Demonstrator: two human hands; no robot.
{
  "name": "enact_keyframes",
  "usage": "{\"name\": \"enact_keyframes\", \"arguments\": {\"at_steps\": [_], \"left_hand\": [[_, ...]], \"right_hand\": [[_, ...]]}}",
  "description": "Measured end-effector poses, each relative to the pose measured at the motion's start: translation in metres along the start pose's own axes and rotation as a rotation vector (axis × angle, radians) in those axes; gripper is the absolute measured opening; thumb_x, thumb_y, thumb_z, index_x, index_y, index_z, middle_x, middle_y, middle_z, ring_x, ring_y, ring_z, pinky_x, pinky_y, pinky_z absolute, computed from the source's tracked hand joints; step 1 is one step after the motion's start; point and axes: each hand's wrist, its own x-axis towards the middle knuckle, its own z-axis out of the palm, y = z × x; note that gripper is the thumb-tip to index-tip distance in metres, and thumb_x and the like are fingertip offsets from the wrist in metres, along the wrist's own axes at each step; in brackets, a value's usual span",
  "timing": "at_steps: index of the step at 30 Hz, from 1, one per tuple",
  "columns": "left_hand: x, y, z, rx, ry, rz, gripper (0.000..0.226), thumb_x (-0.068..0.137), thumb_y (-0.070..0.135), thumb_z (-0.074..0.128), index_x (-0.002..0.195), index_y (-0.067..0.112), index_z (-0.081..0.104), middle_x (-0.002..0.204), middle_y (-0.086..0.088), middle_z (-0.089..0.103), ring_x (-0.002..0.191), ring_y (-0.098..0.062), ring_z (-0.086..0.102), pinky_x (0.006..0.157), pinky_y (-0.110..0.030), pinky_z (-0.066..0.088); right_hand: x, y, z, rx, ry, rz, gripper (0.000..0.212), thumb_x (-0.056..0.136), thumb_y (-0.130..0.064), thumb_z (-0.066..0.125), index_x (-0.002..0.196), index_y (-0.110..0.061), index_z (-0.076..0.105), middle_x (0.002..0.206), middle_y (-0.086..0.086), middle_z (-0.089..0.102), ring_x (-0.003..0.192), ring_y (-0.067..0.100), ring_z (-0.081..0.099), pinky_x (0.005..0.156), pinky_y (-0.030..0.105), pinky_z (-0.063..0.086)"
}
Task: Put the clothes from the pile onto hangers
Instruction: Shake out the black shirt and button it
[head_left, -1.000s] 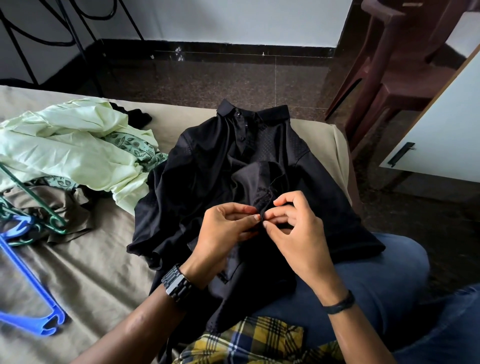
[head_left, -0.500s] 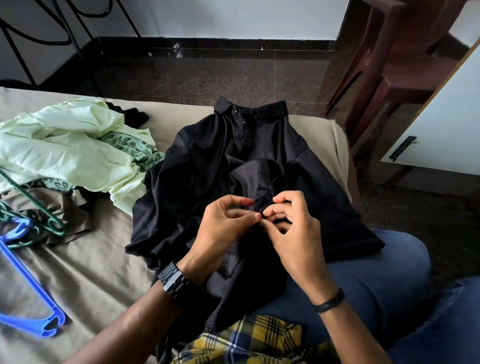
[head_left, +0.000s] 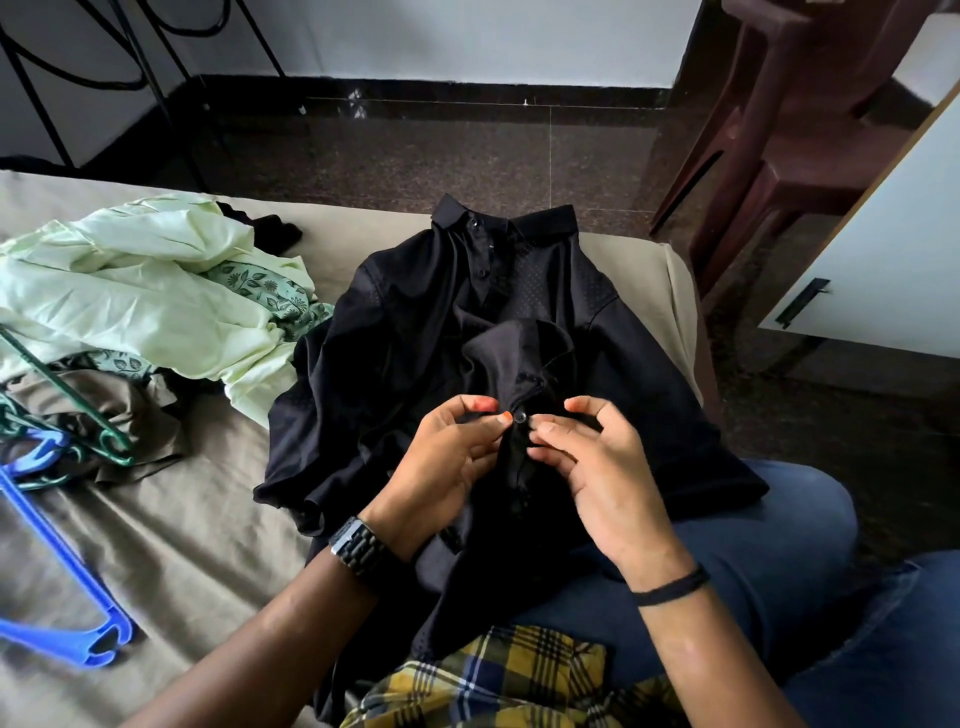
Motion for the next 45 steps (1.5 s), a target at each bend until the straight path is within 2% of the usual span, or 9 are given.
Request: {"name": "enact_keyframes", "arguments": {"at_steps": [6, 12, 17, 21, 24, 33, 35, 40, 45], "left_hand": [[0.004, -0.002, -0.001, -0.005, 0.029, 0.114, 0.017, 0.089, -0.005, 0.054, 0.083, 0.011, 0.056, 0.074, -0.006, 0.062, 0.063, -0.013, 0.059, 0.06, -0.021, 0.054], [0.002, -0.01, -0.011, 0.549, -0.093, 0.381, 0.039, 0.091, -0.009, 0.049, 0.109, 0.022, 0.066, 0.11, -0.005, 0.067, 0.1, -0.015, 0.063, 0.091, -0.026, 0.049], [0.005, -0.02, -0.04, 1.255, -0.215, 0.532, 0.09, 0.076, 0.017, 0.076, 0.146, 0.035, 0.024, 0.137, 0.006, 0.039, 0.126, -0.006, 0.041, 0.108, -0.023, 0.035], [0.0, -0.019, -0.053, 1.481, -0.142, 0.507, 0.056, 0.073, 0.023, 0.055, 0.126, 0.039, 0.046, 0.117, 0.006, 0.059, 0.107, -0.012, 0.057, 0.093, -0.037, 0.047], [-0.005, -0.009, -0.048, 1.411, -0.083, 0.543, 0.045, 0.077, 0.013, 0.053, 0.12, 0.026, 0.059, 0.111, 0.007, 0.066, 0.096, -0.003, 0.056, 0.09, -0.025, 0.046], [-0.039, 0.038, -0.057, 1.617, -0.549, -0.219, 0.035, 0.09, 0.021, 0.041, 0.116, 0.008, 0.06, 0.094, -0.009, 0.065, 0.082, -0.013, 0.063, 0.077, -0.028, 0.052], [-0.037, 0.037, -0.061, 1.457, -0.471, -0.318, 0.033, 0.095, 0.009, 0.04, 0.123, 0.008, 0.056, 0.079, -0.002, 0.058, 0.064, -0.009, 0.057, 0.062, -0.022, 0.053], [0.011, 0.016, -0.069, 1.594, 0.129, 0.272, 0.053, 0.09, 0.031, 0.058, 0.139, 0.019, 0.041, 0.125, -0.012, 0.046, 0.111, -0.032, 0.052, 0.1, -0.035, 0.04], [0.037, -0.007, -0.069, 1.859, -0.012, 0.171, 0.037, 0.091, 0.008, 0.044, 0.128, 0.008, 0.047, 0.125, -0.013, 0.044, 0.112, -0.036, 0.055, 0.092, -0.044, 0.045]], "right_hand": [[-0.011, 0.003, -0.002, -0.934, -0.136, -0.342, 0.04, 0.072, -0.02, 0.08, 0.1, -0.027, 0.052, 0.089, -0.009, 0.062, 0.079, 0.001, 0.062, 0.066, 0.012, 0.048], [-0.003, 0.006, -0.013, -0.95, -0.046, -0.357, 0.016, 0.087, -0.016, 0.067, 0.102, -0.022, 0.068, 0.088, -0.01, 0.07, 0.085, -0.003, 0.064, 0.073, 0.007, 0.047], [0.004, 0.003, -0.021, -0.858, 0.03, -0.285, 0.014, 0.089, -0.015, 0.063, 0.093, -0.027, 0.07, 0.071, -0.012, 0.067, 0.07, 0.0, 0.061, 0.065, 0.011, 0.044], [0.003, 0.003, -0.025, -0.944, -0.099, -0.146, 0.02, 0.087, -0.031, 0.065, 0.106, -0.03, 0.061, 0.049, -0.015, 0.052, 0.048, -0.001, 0.047, 0.054, 0.01, 0.037], [0.0, 0.005, -0.017, -1.059, -0.21, -0.101, 0.04, 0.081, -0.043, 0.07, 0.117, -0.035, 0.054, 0.063, -0.007, 0.057, 0.056, -0.001, 0.052, 0.065, 0.012, 0.043], [-0.005, 0.002, 0.012, -1.325, -0.751, 0.146, 0.02, 0.092, -0.03, 0.059, 0.108, -0.025, 0.07, 0.088, -0.015, 0.068, 0.085, -0.006, 0.061, 0.08, 0.013, 0.045], [0.005, 0.002, 0.014, -1.41, -0.818, 0.152, 0.023, 0.091, -0.04, 0.059, 0.105, -0.025, 0.07, 0.095, -0.01, 0.069, 0.088, -0.001, 0.062, 0.083, 0.02, 0.048], [0.048, 0.009, 0.022, -1.401, -0.267, -0.179, 0.026, 0.089, -0.034, 0.064, 0.109, -0.018, 0.063, 0.107, 0.002, 0.056, 0.09, 0.016, 0.059, 0.089, 0.029, 0.048], [0.078, 0.036, 0.021, -1.689, -0.379, -0.123, 0.033, 0.086, -0.01, 0.06, 0.118, -0.013, 0.055, 0.121, 0.013, 0.053, 0.114, 0.032, 0.052, 0.094, 0.035, 0.043]]}}
